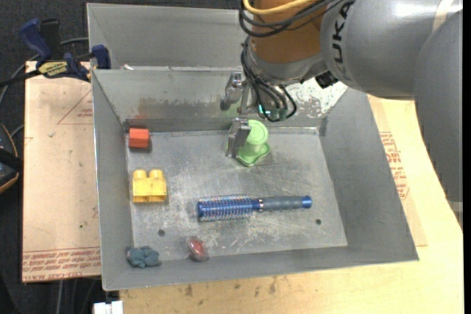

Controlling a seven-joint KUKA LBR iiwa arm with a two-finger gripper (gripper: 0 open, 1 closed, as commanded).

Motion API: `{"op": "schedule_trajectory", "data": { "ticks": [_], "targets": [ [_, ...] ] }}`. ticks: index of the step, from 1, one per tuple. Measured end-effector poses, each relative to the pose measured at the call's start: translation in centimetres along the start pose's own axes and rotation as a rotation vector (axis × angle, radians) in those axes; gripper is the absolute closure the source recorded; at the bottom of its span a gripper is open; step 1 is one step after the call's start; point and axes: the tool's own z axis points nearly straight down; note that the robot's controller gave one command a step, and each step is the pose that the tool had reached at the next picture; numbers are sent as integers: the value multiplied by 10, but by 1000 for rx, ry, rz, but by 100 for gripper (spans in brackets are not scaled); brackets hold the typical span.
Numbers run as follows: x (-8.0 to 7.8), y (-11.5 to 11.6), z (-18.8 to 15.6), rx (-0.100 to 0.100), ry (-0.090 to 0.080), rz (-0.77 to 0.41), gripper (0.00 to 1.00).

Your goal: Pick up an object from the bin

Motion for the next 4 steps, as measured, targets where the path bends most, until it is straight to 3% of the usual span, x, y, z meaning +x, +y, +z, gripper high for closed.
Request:
{"op": "schedule_trajectory", "data": {
  "ticks": [1, 2, 3, 4],
  "targets": [
    [53, -32, 108, -2, -17, -342, 0],
    [142, -44, 93, 1, -2, -421, 0],
    [138, -44, 92, 2, -9, -420, 100],
    [132, -46, -41, 3, -18, -404, 100]
  ]
}}
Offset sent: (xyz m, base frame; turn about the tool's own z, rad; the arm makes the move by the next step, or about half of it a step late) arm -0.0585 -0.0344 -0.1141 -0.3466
